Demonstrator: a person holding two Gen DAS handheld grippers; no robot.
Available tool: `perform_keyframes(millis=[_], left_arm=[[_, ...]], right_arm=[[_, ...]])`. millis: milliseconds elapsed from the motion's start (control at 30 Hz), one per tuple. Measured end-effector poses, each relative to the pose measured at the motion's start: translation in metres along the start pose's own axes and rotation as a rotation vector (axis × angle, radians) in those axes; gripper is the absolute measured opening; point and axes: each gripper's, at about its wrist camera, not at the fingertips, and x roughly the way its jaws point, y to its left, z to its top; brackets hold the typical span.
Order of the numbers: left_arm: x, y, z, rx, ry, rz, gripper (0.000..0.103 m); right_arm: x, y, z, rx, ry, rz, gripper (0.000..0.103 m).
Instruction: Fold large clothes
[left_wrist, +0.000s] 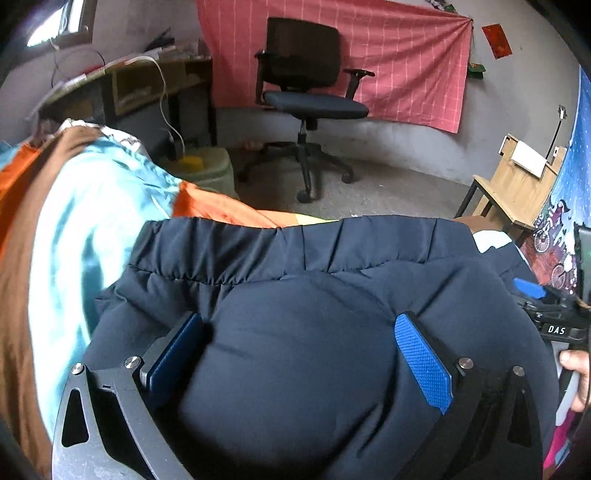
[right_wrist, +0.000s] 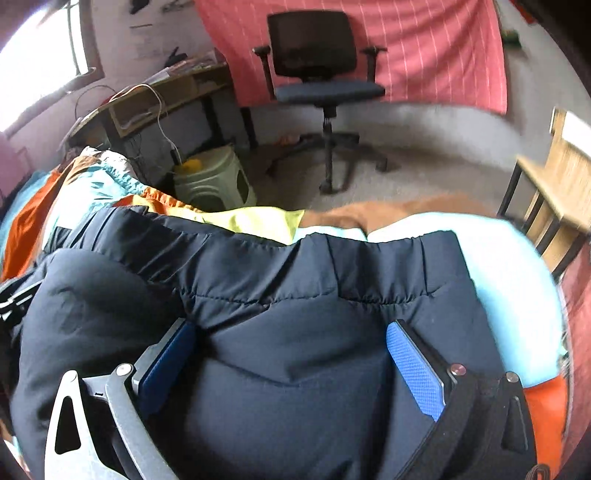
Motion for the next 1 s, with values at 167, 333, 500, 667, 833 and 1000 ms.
perform_keyframes(millis=[167,333,500,667,833,1000], left_arm=[[0.01,0.008,0.006,-0.03,-0.002,-0.029,0.102],[0.015,0.013,0.011,-0.067,0.007,-0.055,0.102],[0.014,0.016,0.01,-0.069,-0.002,-0.059,0.102],[0.011,0.016,0.006,-0.07,-0.013,-0.063,0.102],[0.011,0.016,0.002,-0.082,-0.027,-0.081,0.102],[0.009,0.015,0.003,-0.079,-0.032,-0.076,0.102]], right_arm=[[0.014,-0.002,0.003,0.015,0.017,0.005,0.103],[0.023,-0.011,0.002,0.05,0.023,0.042,0.103],[0.02,-0.015,-0.003,0.064,0.007,0.055,0.103],[0.02,-0.013,-0.005,0.058,-0.006,0.042,0.103],[0.018,-0.013,-0.008,0.061,-0.021,0.043,0.103],[0.018,-0.014,-0.01,0.063,-0.032,0.043,0.103]])
